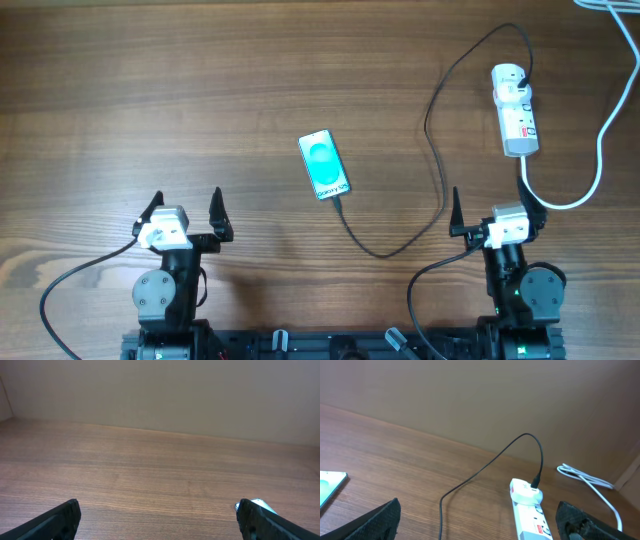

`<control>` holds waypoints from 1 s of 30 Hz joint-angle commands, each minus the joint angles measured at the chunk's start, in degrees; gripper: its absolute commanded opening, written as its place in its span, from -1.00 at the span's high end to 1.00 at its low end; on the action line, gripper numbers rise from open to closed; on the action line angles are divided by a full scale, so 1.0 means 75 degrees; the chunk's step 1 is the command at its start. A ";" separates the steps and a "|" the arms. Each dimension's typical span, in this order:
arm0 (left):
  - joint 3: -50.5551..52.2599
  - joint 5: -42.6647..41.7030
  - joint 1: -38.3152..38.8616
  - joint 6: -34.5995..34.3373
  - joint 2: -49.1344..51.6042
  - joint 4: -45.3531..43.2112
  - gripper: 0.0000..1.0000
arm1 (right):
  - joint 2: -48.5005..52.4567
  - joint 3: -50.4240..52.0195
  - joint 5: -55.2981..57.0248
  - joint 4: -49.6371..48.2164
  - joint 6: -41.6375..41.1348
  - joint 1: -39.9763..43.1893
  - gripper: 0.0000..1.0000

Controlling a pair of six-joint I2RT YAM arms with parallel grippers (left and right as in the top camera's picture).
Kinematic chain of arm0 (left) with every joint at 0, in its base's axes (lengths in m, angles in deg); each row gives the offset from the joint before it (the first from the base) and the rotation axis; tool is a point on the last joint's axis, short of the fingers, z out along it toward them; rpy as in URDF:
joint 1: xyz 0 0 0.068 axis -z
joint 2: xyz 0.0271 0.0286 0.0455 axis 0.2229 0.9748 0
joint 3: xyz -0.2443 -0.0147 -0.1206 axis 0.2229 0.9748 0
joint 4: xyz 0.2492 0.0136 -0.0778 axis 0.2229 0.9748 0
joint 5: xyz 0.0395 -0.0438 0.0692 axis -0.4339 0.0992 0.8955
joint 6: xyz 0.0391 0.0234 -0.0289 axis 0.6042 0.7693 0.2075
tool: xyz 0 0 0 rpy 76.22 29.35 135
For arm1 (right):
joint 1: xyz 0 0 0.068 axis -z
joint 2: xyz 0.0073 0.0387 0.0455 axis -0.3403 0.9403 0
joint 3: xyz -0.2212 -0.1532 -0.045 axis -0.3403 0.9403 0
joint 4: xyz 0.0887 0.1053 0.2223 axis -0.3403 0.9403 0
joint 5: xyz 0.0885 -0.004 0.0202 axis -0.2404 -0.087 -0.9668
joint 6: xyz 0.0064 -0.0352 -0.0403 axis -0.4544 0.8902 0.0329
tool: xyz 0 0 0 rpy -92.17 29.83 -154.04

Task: Plug charger to phone and switch on socket

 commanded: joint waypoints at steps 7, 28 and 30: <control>0.0058 0.0099 -0.0050 0.0117 -0.0058 -0.0006 -1.00 | -0.0058 0.0006 0.0248 -0.0015 -0.1402 0.0417 -0.99; 0.0058 0.0099 -0.0050 0.0117 -0.0052 -0.0006 -1.00 | -0.0050 0.0006 0.0236 -0.0017 -0.1241 0.0417 -1.00; 0.0058 0.0099 -0.0050 0.0117 -0.0052 -0.0006 -1.00 | -0.0050 0.0006 0.0236 -0.0017 -0.1244 0.0417 -0.99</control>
